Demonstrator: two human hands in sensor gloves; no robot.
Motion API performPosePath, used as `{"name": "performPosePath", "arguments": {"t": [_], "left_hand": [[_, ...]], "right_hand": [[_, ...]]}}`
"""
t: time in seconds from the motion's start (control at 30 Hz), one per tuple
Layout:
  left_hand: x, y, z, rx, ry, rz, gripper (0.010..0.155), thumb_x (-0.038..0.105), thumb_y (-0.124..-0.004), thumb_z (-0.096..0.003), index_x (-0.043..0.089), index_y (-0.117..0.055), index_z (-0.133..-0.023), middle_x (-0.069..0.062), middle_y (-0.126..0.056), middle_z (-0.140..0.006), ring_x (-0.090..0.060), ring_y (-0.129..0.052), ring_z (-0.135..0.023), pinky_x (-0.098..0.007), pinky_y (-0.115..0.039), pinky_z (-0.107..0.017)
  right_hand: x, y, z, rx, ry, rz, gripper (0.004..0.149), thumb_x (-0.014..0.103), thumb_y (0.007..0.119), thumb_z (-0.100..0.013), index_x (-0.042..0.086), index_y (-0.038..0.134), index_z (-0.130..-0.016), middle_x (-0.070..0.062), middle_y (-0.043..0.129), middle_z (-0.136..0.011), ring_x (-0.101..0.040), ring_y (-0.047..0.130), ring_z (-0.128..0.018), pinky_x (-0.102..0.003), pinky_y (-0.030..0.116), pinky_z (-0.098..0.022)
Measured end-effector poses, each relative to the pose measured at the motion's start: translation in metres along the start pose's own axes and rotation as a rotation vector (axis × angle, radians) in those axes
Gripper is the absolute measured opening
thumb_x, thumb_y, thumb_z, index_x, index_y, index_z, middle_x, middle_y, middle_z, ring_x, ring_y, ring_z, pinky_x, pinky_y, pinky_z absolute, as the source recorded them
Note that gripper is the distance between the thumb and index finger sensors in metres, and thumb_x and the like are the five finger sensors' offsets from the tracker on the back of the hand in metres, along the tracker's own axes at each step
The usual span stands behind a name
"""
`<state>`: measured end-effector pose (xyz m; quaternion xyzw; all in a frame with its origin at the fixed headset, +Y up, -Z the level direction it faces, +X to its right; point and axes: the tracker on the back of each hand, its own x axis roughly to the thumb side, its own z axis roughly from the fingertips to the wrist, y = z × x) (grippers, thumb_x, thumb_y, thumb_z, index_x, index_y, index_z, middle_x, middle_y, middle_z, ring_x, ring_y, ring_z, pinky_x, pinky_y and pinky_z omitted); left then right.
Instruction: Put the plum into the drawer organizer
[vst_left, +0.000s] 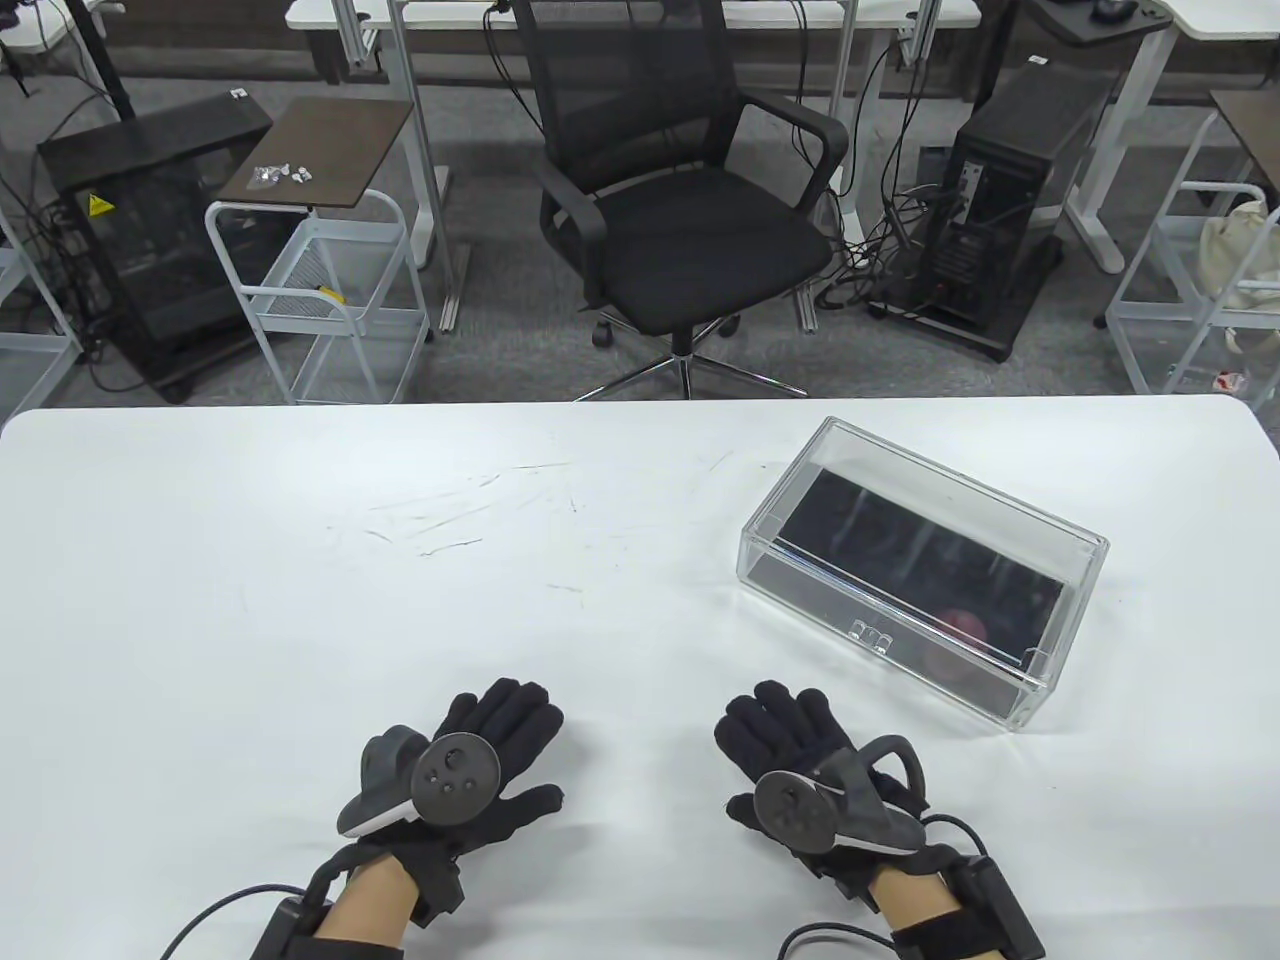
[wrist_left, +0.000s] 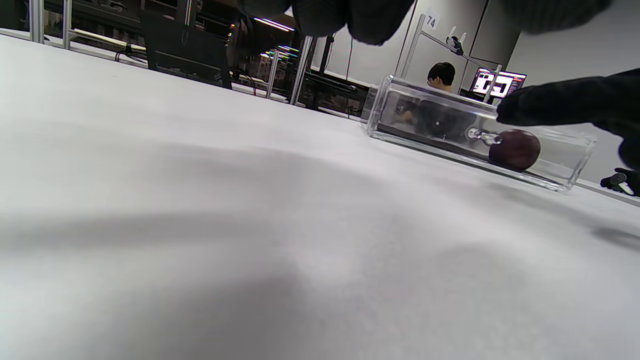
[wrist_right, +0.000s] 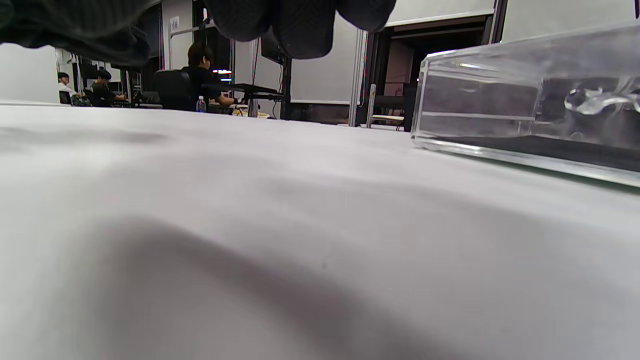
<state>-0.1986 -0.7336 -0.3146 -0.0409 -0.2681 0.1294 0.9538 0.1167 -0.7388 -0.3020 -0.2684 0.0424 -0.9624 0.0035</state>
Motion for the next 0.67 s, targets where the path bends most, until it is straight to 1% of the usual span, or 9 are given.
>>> {"name": "performPosePath", "arguments": {"t": [0.67], "left_hand": [[0.0005,-0.001,0.0,-0.01,0.004,-0.001,0.077,0.064,-0.068,-0.0443,0.025,-0.055,-0.11,-0.002,-0.049,-0.124,-0.032,-0.046,-0.115,-0.057,-0.037,-0.083]], "right_hand": [[-0.0041,0.0028,0.0005,0.018,0.026,-0.042,0.069,0.057,0.066,-0.037,0.03,0.052,-0.099,-0.001,0.061,-0.109,-0.033,0.052,-0.104,-0.052,0.049,-0.073]]}}
